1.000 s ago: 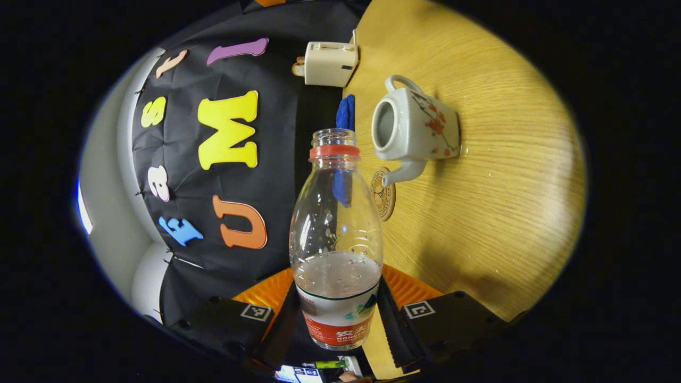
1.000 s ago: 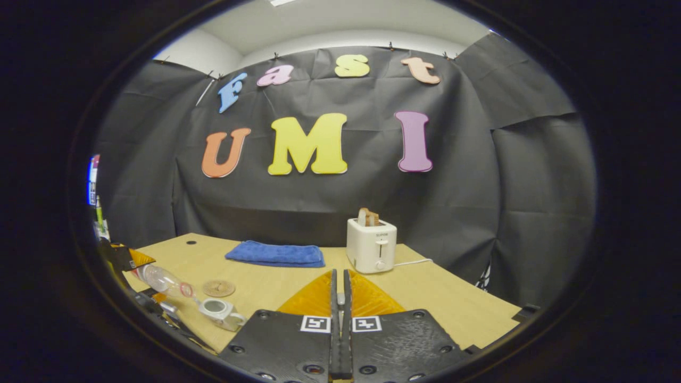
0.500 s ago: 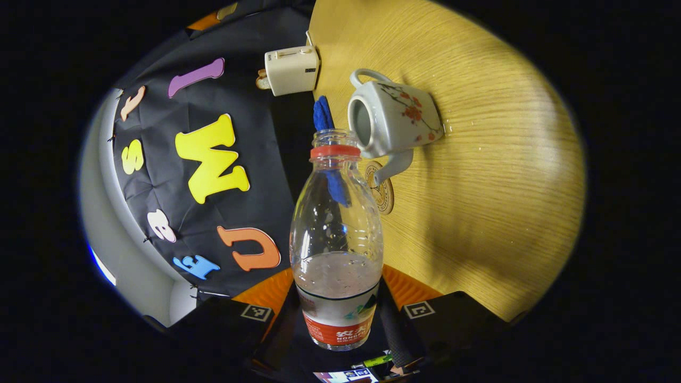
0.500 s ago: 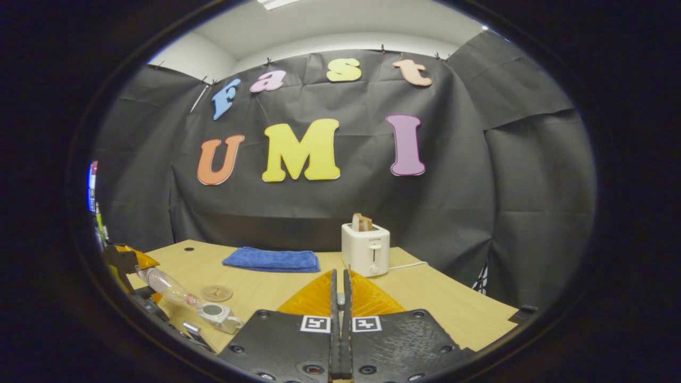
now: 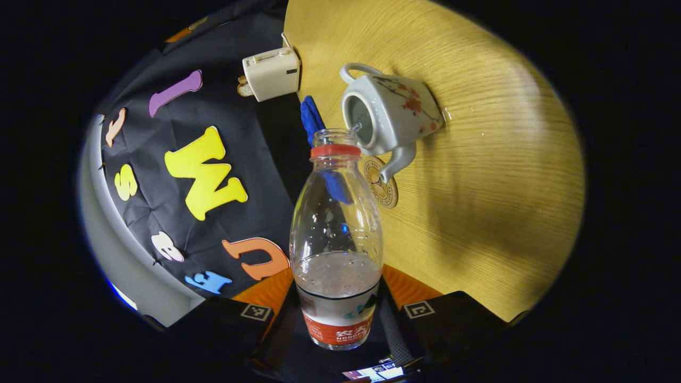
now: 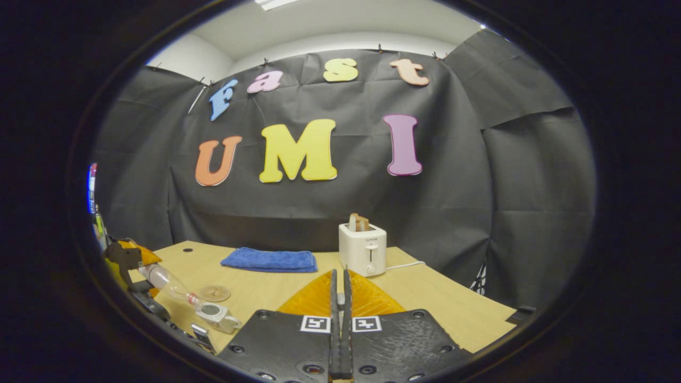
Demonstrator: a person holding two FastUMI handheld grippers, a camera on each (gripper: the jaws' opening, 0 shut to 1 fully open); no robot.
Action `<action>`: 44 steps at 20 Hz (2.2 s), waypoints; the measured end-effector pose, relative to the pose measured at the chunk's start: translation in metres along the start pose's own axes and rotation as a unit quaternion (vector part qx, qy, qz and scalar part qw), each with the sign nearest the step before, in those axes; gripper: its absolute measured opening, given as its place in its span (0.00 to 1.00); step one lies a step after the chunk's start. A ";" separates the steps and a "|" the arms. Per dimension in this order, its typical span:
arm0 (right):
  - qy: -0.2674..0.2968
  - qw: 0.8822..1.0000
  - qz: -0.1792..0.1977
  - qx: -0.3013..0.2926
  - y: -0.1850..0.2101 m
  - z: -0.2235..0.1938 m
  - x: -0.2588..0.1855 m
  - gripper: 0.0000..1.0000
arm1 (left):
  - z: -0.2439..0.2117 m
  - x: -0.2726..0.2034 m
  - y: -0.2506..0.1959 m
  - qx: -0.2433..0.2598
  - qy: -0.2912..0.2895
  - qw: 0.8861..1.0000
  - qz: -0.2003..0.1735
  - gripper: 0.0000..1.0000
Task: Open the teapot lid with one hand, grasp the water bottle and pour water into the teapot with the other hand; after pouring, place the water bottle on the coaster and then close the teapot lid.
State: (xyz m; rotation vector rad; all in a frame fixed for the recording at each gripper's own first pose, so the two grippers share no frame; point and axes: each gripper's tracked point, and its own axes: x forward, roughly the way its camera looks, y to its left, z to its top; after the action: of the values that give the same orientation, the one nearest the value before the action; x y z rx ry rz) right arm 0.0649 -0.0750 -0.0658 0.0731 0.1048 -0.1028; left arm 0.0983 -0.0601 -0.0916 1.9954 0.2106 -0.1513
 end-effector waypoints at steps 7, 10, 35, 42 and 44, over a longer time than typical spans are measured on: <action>0.000 1.000 -0.002 0.002 -0.005 0.003 -0.001 0.00 | 0.004 -0.006 0.017 0.052 0.004 0.999 0.011 0.75; -0.002 1.000 -0.003 0.002 -0.006 0.005 -0.002 0.00 | 0.000 -0.006 0.024 0.075 0.009 0.997 0.010 0.75; 0.002 0.999 -0.046 -0.028 -0.026 0.001 0.002 0.00 | 0.006 -0.009 0.025 0.058 -0.020 0.998 -0.003 0.75; -0.005 0.998 -0.059 -0.026 -0.036 0.008 -0.001 0.00 | -0.011 -0.005 0.010 -0.178 -0.052 0.982 -0.017 0.75; -0.011 0.998 -0.061 -0.030 -0.036 0.010 -0.003 0.00 | -0.021 0.001 0.011 -0.266 -0.054 0.962 -0.023 0.74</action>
State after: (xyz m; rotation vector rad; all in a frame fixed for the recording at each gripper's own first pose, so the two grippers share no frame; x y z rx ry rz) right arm 0.0593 -0.1113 -0.0580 0.0047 0.0895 -0.2231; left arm 0.1022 -0.0454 -0.0735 1.4434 0.2022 -0.2092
